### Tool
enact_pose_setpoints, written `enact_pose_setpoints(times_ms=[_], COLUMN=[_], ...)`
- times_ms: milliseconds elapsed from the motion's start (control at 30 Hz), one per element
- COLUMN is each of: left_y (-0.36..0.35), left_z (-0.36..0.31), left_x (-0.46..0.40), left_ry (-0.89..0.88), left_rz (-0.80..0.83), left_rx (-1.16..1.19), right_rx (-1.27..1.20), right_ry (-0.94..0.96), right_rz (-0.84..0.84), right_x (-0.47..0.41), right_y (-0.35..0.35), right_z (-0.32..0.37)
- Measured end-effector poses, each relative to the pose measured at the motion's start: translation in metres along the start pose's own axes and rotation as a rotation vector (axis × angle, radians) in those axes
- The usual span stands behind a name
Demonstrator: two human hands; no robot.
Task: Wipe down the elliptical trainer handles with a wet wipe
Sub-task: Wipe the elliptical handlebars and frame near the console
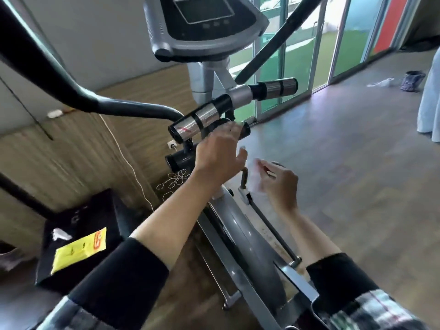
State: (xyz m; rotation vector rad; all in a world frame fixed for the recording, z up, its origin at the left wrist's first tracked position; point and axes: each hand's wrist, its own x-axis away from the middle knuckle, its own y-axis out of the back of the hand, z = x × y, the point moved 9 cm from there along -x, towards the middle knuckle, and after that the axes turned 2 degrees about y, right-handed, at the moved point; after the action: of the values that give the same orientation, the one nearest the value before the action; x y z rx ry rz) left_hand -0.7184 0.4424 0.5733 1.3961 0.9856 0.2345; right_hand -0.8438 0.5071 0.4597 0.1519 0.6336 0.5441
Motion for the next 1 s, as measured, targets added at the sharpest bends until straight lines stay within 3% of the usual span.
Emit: enact_pose_setpoints(times_ms=[133,333,567,767,1000], left_y=[0.041,0.045,0.036,0.027,0.022], left_z=[0.014,0.059,0.079,0.089,0.098], left_x=[-0.027,-0.055,-0.065,-0.068,-0.071], left_ry=[0.012,0.103,0.03,-0.071,-0.059], left_rz=[-0.123,-0.017,0.032,0.066,0.037], left_rx=[-0.068,-0.037,0.068,0.253,0.397], right_rx=[-0.181,-0.465,-0.639,-0.629,-0.621], right_ry=[-0.07,-0.149,-0.221,-0.2,-0.249], right_rz=[-0.043,-0.123,-0.179,-0.272,-0.288], right_x=[-0.031,-0.063,-0.065,-0.059,-0.054], right_y=[0.0,-0.016,-0.056,-0.069,-0.072], right_z=[0.027,0.065,0.072,0.079,0.08])
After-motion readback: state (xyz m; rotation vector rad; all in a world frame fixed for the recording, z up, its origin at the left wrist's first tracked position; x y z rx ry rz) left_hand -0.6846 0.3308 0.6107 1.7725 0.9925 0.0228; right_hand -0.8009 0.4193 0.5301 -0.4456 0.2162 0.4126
